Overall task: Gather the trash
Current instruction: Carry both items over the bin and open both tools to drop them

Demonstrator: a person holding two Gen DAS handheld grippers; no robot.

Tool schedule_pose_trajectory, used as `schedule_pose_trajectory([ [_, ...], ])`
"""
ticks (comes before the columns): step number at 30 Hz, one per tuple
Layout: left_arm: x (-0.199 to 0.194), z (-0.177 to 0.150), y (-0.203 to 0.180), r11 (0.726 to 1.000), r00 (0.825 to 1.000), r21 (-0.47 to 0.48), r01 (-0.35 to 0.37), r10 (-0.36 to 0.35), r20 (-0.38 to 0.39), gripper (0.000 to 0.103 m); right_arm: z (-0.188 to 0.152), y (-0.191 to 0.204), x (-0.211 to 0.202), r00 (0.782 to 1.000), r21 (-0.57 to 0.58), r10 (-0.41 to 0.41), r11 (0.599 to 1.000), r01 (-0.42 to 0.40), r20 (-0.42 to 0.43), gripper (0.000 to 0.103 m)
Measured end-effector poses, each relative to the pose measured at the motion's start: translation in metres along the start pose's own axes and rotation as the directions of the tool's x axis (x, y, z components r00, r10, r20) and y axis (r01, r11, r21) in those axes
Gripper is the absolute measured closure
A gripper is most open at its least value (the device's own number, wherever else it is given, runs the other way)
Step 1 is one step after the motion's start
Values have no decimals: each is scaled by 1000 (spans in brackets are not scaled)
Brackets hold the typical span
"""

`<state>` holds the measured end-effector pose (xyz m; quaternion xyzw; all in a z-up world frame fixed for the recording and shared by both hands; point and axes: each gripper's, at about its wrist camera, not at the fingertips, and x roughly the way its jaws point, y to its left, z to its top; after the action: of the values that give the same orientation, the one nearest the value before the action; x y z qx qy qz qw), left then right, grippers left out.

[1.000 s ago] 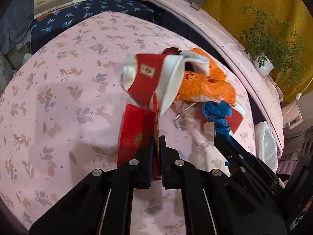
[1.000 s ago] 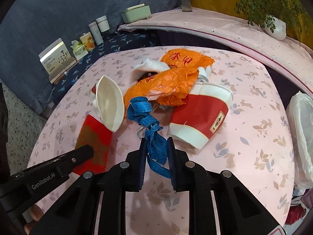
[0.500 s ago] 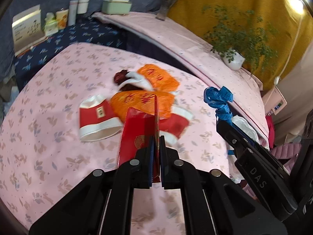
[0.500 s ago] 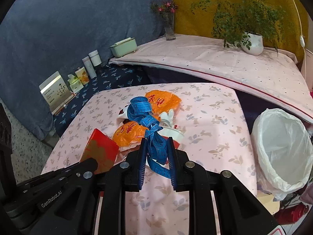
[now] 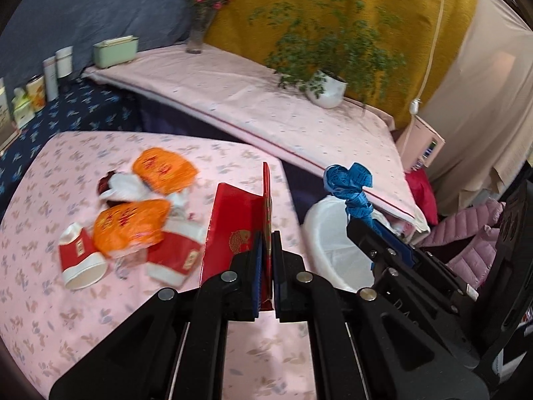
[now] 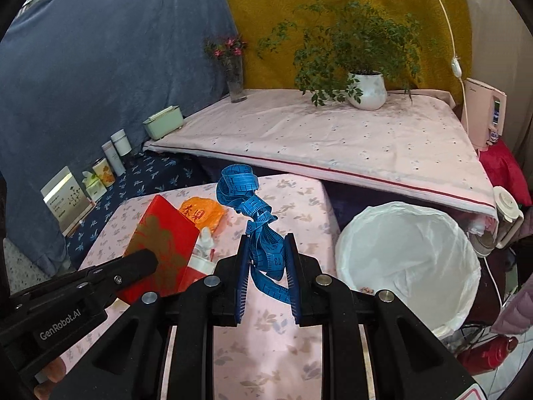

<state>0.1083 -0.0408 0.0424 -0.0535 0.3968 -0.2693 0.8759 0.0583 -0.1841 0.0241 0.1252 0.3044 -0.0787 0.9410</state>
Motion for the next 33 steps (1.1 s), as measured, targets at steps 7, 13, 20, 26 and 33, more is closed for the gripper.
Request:
schedule_pose_trajectory([
  [7,20,13,-53,993,996,77,88,-87,-4,98,8,-53,-8,998,45,-68,997,67,20,84],
  [13,38,16,-91,982,990,130,139,-138,-21,98,7,-95,-11,993,91,-117,989,115,18,84],
  [20,65,13,-126,967,986,190,167,-158,-61,98,1,-138,-2,987,149,-158,976,158,-12,84],
  [26,89,8,-145,959,981,214,185,-166,-104,98,-6,-161,2,983,178,-180,967,184,-34,84],
  [33,110,6,-157,953,976,226,199,-171,-138,97,-8,-175,8,979,197,-196,959,202,-50,84],
])
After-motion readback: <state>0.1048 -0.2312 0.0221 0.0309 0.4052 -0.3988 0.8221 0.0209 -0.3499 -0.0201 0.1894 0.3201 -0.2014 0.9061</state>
